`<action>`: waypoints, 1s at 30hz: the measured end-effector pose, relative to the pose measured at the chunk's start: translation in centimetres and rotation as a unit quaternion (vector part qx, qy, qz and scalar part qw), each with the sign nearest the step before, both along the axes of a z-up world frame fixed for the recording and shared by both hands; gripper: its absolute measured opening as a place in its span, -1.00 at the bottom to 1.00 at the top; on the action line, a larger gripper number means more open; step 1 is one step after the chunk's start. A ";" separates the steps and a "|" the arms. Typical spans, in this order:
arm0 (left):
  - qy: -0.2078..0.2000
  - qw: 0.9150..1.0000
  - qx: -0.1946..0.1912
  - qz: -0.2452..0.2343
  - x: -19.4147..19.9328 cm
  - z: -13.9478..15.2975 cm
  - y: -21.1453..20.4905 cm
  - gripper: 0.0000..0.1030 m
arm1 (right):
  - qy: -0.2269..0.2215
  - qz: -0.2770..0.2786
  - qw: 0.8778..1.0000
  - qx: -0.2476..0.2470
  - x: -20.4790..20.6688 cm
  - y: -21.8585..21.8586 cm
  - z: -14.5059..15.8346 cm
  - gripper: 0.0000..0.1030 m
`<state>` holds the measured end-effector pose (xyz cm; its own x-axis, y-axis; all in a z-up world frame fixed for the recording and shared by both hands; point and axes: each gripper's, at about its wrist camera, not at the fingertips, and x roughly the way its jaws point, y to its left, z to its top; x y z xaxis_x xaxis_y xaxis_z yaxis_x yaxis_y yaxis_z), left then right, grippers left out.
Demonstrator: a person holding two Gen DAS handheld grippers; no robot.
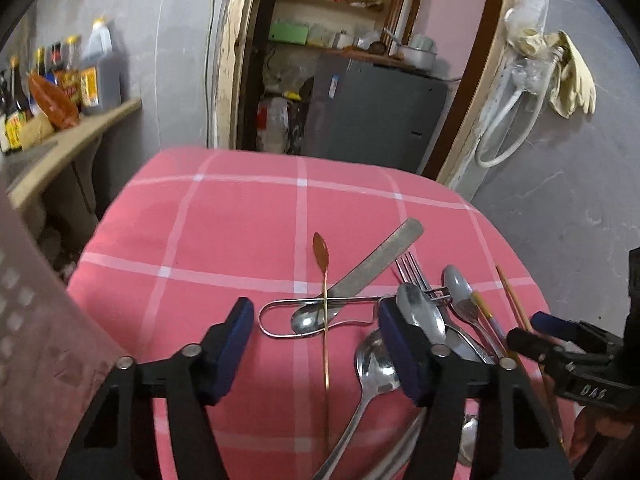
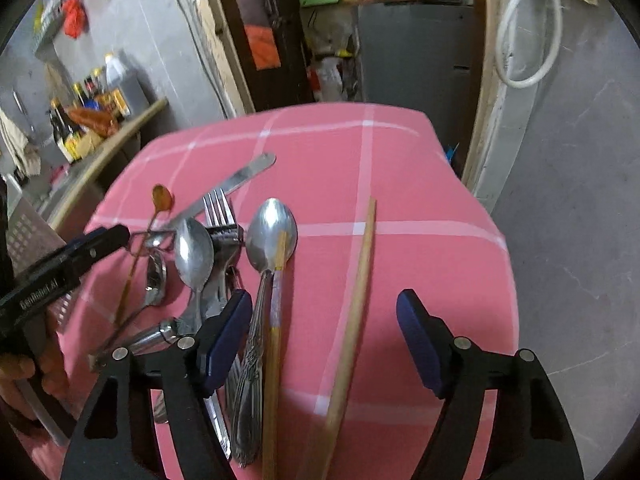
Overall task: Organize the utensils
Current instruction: 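Grasp the wooden chopsticks with the right tool while the left tool grasps the small gold spoon, then lift the chopsticks with the right tool while the left tool lifts the gold spoon toward the holder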
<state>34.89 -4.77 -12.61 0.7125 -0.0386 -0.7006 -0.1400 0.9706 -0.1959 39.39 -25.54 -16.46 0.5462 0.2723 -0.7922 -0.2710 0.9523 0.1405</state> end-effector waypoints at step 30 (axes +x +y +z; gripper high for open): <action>0.076 0.993 -0.080 -0.046 2.8 -0.7 0.4 -0.95 | 0.113 -0.037 0.991 0.058 1.5 -0.5 0.4 -0.88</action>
